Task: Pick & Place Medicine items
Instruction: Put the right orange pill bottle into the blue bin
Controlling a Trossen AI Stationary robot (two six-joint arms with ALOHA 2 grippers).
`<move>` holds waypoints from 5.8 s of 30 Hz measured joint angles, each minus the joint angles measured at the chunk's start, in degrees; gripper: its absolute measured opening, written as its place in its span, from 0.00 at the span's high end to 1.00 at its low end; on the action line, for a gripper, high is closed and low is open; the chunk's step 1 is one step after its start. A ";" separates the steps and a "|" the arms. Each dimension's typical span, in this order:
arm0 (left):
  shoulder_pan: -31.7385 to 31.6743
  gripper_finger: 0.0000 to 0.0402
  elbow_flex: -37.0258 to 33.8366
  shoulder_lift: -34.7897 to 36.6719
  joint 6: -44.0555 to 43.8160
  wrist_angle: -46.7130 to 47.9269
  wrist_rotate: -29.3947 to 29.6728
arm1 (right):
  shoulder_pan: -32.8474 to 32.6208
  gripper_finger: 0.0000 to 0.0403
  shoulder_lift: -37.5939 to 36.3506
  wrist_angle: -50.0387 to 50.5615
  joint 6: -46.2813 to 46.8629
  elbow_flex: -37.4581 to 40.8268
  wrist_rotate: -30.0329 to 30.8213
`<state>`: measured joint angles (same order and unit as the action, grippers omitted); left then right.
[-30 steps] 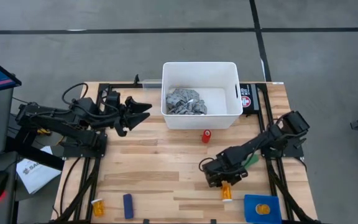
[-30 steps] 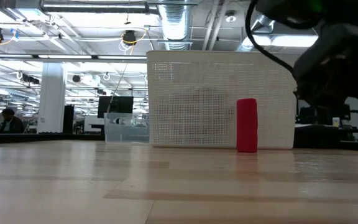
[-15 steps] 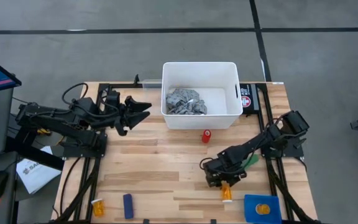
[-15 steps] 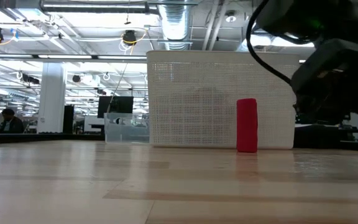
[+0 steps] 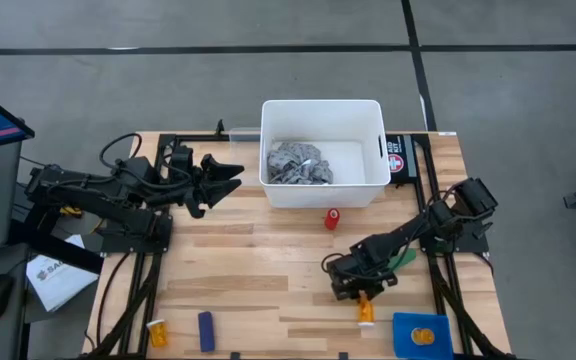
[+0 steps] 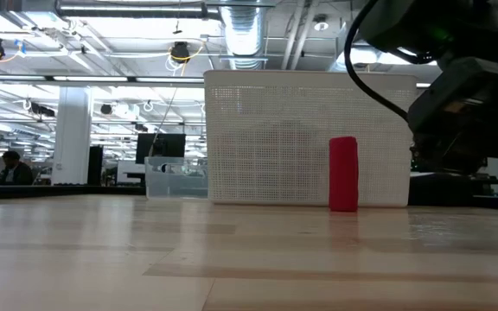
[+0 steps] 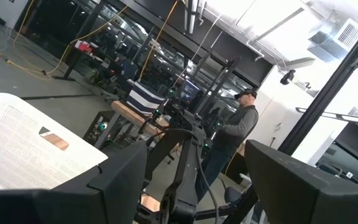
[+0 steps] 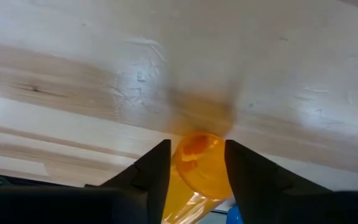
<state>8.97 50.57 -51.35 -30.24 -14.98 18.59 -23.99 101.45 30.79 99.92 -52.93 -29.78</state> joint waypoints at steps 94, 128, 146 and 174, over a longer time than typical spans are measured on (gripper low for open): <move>0.00 0.34 0.00 0.00 1.15 -0.04 -2.56 | -7.19 0.41 -3.63 -10.49 25.60 4.66 7.37; 0.83 0.34 0.00 -0.02 -0.15 0.56 -2.16 | -15.29 0.57 -15.23 1.95 -12.06 -8.60 33.94; 6.49 0.34 0.07 -3.56 4.72 -10.22 18.63 | -40.64 0.57 -23.17 19.29 -26.11 -9.38 50.33; 12.11 0.34 0.09 -20.81 4.55 -39.37 25.99 | -57.52 0.48 -7.06 25.80 -4.77 -9.31 65.70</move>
<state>21.08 50.65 -72.16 -25.69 -54.35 44.58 -81.52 94.39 56.59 95.15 -62.24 35.92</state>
